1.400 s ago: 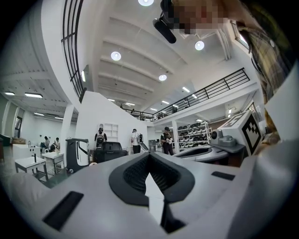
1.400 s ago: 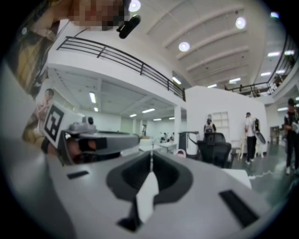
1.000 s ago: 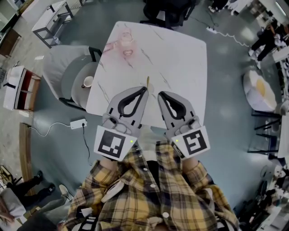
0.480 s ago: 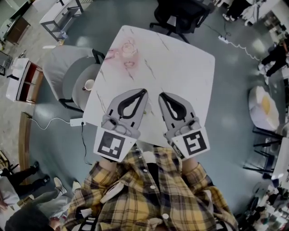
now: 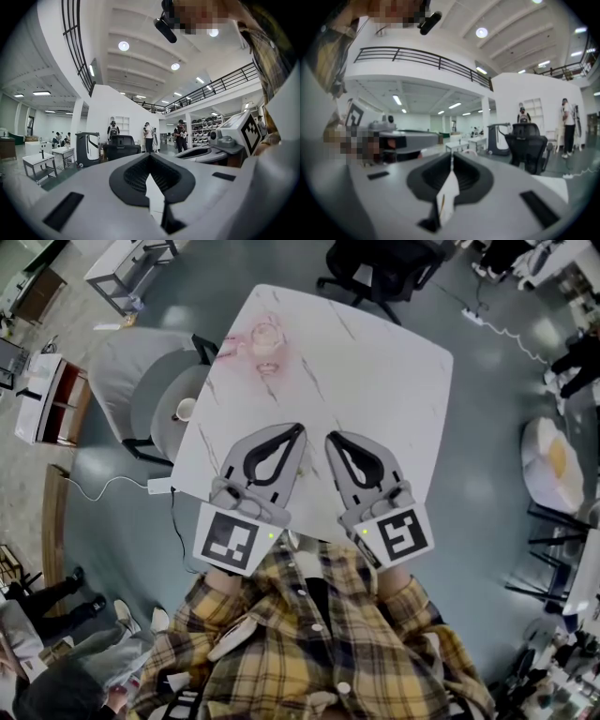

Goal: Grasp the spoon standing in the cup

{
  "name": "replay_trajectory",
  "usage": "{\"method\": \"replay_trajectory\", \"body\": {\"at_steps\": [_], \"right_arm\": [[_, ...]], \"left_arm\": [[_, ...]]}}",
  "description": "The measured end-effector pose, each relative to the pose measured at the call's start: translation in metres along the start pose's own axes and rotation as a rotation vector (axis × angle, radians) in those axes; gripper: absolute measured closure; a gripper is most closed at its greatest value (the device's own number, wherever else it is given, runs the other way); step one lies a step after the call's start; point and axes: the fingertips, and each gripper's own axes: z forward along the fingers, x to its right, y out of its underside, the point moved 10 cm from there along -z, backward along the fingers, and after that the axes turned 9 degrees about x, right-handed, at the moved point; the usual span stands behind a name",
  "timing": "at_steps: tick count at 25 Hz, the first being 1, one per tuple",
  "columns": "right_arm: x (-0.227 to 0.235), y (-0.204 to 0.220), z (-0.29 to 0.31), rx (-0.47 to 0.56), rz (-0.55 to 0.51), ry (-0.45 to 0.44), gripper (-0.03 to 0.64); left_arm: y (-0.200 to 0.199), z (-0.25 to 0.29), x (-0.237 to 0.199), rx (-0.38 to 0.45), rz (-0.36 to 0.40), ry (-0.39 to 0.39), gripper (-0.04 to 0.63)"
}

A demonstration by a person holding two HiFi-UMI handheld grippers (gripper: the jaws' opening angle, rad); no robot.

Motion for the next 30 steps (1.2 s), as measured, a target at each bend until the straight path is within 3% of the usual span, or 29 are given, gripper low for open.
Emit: {"method": "replay_trajectory", "body": {"at_steps": [7,21,30], "right_arm": [[0.004,-0.001,0.009,-0.028,0.001,0.054,0.581],[0.002,0.005,0.03,-0.04,0.009,0.202,0.581],[0.002,0.003,0.028,-0.038,0.024,0.263,0.581]], "left_arm": [[0.004,0.008,-0.012,-0.016,-0.01,0.052,0.581],[0.017,0.035,-0.046,-0.033,-0.059,0.267,0.581],[0.02,0.04,-0.05,-0.045,-0.081,0.32,0.581]]}}
